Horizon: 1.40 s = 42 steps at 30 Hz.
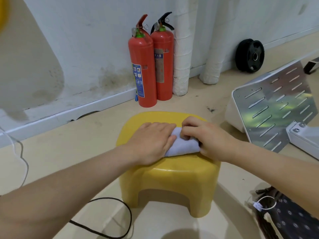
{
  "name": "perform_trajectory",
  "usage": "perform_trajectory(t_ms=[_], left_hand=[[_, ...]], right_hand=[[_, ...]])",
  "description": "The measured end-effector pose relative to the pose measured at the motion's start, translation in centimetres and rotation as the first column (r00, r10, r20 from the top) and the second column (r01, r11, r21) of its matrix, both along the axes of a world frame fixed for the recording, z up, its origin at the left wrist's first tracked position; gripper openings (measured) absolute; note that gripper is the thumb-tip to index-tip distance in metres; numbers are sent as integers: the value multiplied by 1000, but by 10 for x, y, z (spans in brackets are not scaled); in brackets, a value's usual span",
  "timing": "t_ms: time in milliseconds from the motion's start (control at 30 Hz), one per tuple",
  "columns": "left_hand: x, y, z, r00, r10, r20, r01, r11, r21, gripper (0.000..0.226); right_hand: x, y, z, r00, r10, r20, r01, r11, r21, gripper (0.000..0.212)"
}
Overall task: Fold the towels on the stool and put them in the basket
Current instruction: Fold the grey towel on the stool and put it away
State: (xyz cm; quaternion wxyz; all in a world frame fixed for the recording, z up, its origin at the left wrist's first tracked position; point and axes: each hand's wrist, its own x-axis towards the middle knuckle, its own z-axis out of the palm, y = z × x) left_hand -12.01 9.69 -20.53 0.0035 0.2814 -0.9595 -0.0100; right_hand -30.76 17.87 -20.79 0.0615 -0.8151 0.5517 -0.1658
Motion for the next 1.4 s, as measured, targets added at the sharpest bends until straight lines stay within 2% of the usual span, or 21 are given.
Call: perform_trajectory(t_ms=[100,167,200,300,333,433,567,600,667,733,767,800,833,933,967,1033,1100,1167,1233,1300,1400], left_hand=[[2,3,-8,996,65,61,-65,998,-6,50],[-1,8,-3,996,67,50,-64,996,-57,48],[-2,9,-1,997,70,46,-67,996,-57,48],[-1,7,7,985,162,53,-163,986,31,51],[1,3,15,974,221,49,-225,969,104,52],[15,-15,34,934,348,86,-340,783,521,51],[42,-16,32,908,418,-40,-222,559,799,38],[46,-16,29,866,485,-123,-157,496,854,37],[48,-19,25,694,672,-260,13,349,937,33],[42,-21,28,516,807,-288,158,241,958,34],[38,-21,31,471,835,-284,207,208,956,32],[32,-21,34,462,837,-294,226,210,951,30],[27,-22,37,479,814,-330,202,264,943,28],[10,-28,40,559,654,-510,60,581,812,36],[3,-29,42,569,611,-550,51,642,765,39],[-15,-27,46,577,567,-588,88,673,735,38],[-37,-17,52,574,552,-606,183,634,751,38],[-62,-4,56,556,564,-610,303,546,781,34],[-83,11,59,575,594,-562,442,352,825,37],[-98,28,59,650,582,-489,522,125,844,50],[-116,58,58,755,476,-451,534,-46,845,47]], right_hand=[[-1,-13,18,932,-205,298,122,954,276,32],[-2,-20,33,839,-360,408,139,867,478,23],[-1,-20,36,843,-386,374,137,828,544,17],[11,-15,34,967,-256,10,209,809,549,57],[15,-15,32,969,-247,-19,220,823,523,59],[16,-18,36,950,-309,48,238,814,530,46],[8,-15,37,854,-401,332,116,768,630,27],[6,-13,36,794,-440,419,77,757,649,27],[4,-14,33,632,-537,559,18,731,682,31],[9,-17,30,512,-592,623,5,727,686,33],[13,-19,28,491,-601,631,28,735,678,33],[17,-20,28,489,-610,624,63,738,672,32],[18,-20,30,510,-617,600,105,737,668,31],[11,-14,45,742,-543,394,224,754,617,44],[9,-11,52,797,-506,330,226,756,614,52],[8,0,64,824,-475,308,201,754,625,58],[4,15,73,788,-491,372,191,769,611,55],[-8,35,81,686,-565,458,227,764,604,47],[-23,59,91,579,-638,508,284,741,609,44],[-38,82,99,507,-687,520,336,713,615,46],[-49,118,103,369,-741,561,371,670,643,44]])
